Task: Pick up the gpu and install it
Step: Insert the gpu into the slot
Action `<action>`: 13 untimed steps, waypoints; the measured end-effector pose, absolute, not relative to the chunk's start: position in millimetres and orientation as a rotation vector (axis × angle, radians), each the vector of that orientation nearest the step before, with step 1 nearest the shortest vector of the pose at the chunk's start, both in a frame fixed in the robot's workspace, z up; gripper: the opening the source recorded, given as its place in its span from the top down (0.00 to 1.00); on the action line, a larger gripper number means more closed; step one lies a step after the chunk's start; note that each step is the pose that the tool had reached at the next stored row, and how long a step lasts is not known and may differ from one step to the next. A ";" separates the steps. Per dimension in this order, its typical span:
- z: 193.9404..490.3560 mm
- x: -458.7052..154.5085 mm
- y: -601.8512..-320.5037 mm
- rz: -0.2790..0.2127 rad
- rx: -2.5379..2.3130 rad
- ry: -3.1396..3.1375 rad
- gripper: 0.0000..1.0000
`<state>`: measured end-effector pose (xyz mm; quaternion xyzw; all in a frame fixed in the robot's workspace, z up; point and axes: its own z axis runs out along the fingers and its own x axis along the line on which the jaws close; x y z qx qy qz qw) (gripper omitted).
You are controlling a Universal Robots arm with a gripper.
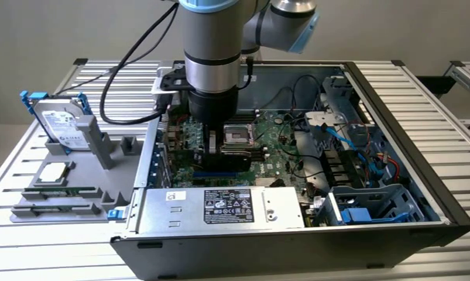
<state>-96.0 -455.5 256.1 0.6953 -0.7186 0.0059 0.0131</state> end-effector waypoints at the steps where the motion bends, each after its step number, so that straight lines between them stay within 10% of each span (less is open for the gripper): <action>1: 256.0 -96.0 -455.5 0.018 2.166 -2.239 0.73; 13: 253.8 -95.9 -455.1 0.018 2.168 -2.237 0.73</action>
